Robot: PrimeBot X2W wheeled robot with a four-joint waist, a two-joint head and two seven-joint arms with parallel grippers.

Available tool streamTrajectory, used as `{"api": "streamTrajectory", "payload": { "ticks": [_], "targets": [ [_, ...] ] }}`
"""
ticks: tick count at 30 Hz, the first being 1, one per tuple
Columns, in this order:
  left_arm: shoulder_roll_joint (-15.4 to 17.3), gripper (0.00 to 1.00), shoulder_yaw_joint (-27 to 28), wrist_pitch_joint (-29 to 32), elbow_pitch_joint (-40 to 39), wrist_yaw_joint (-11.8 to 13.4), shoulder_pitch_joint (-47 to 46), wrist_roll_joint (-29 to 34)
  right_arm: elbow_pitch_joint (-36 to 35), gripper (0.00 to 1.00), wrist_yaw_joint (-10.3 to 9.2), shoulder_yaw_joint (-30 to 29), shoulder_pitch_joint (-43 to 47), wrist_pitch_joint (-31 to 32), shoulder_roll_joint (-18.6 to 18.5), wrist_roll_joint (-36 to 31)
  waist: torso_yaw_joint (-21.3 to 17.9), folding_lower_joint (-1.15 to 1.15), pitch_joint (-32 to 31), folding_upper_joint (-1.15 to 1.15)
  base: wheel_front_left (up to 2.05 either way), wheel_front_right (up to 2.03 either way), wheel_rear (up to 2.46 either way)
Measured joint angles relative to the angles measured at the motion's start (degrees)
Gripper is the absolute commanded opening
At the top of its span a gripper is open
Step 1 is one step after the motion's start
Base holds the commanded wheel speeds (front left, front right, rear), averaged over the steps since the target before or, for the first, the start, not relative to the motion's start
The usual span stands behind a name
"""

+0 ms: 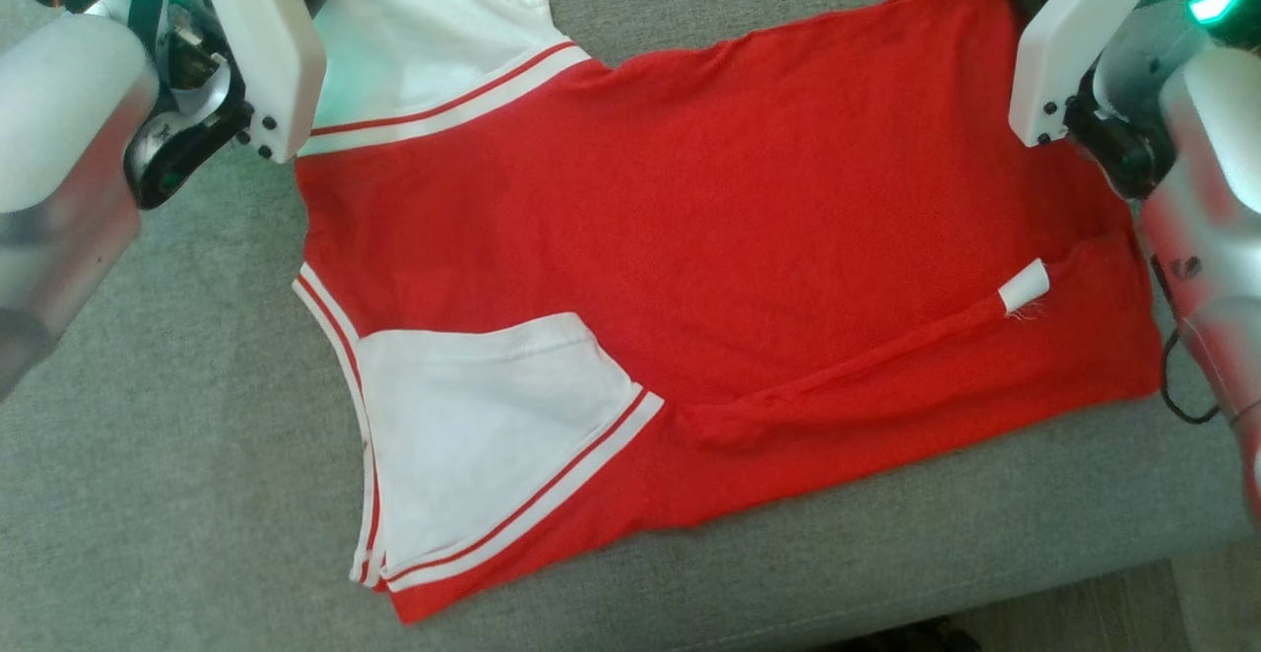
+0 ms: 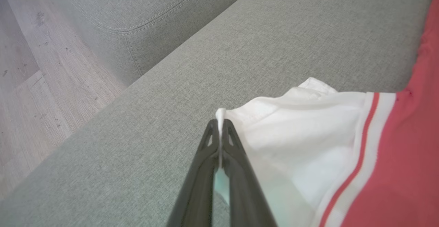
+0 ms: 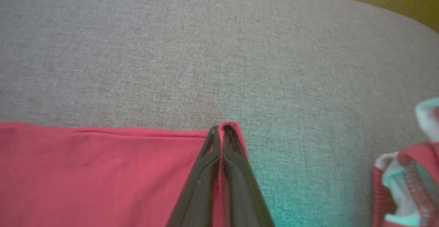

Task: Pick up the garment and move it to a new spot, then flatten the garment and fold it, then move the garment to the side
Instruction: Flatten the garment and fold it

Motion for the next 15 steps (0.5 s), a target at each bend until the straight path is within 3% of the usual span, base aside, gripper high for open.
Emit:
{"api": "streamTrajectory", "payload": {
  "ticks": [5, 10, 15],
  "targets": [
    [0.0, 0.00, -0.5, -3.1, 0.4, 0.0, -0.6, 1.9, 1.9, 0.00, 0.00, -0.2, -1.3, -2.9, -0.4, -0.2, 0.1, 0.00, 0.2, 0.00, 0.00, 0.00, 0.00],
    [0.0, 0.00, -0.8, -11.2, 2.5, 0.0, -3.0, 6.5, 2.5, 0.00, 0.00, -1.7, -2.1, -6.3, -0.5, 1.4, 0.2, 0.00, 0.0, 0.00, 0.00, 0.00, 0.00],
    [-1.5, 0.00, -0.6, -16.8, 6.1, 0.0, -4.3, 7.3, 2.0, 0.00, 0.00, -1.9, -2.0, -9.3, -2.0, 4.2, 0.6, 0.00, -0.9, 0.00, 0.00, 0.00, 0.00]
  ]
}}
